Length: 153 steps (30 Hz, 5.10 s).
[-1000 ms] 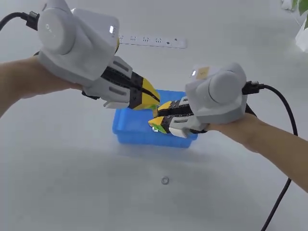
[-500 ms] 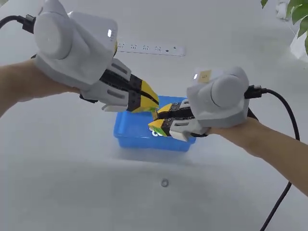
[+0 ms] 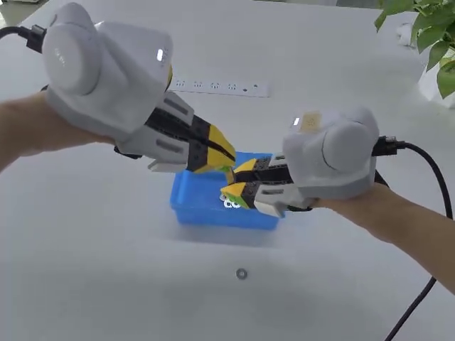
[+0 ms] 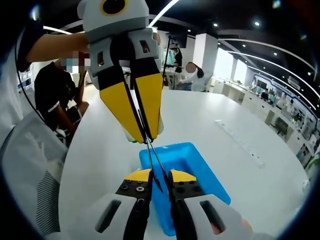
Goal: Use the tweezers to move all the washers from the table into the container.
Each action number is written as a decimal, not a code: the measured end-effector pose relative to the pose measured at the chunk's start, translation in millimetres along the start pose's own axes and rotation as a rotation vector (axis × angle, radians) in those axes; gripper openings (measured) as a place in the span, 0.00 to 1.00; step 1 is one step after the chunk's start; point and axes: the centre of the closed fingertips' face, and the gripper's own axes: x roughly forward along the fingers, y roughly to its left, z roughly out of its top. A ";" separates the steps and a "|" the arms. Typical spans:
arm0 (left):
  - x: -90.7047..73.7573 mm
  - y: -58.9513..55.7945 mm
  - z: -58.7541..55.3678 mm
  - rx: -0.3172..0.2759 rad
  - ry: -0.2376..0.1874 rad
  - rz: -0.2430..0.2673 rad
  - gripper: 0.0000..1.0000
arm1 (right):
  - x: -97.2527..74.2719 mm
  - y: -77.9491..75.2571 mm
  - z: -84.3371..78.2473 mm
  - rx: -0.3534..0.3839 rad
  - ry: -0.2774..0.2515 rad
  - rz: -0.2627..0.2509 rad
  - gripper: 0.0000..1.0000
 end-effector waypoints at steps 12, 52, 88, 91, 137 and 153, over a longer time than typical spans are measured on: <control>-4.1 -33.3 14.9 0.047 0.003 -0.025 0.05 | -17.2 30.1 2.5 -0.052 -0.005 0.014 0.13; 24.8 -84.8 -13.4 -0.104 -0.008 -0.077 0.05 | -15.6 87.6 -47.4 0.091 0.029 0.085 0.13; 38.3 -79.4 -22.5 -0.166 -0.013 -0.087 0.05 | -7.3 82.8 -61.2 0.147 0.034 0.089 0.13; 38.5 -82.4 -21.7 -0.177 -0.018 -0.103 0.05 | -7.2 84.2 -62.6 0.146 0.039 0.092 0.13; 18.9 -72.0 -13.7 -0.138 0.010 -0.097 0.05 | -11.3 79.0 -40.9 0.079 0.037 0.087 0.12; -6.3 -27.1 3.6 -0.038 0.019 -0.037 0.05 | -12.7 34.4 2.1 -0.024 -0.003 0.043 0.12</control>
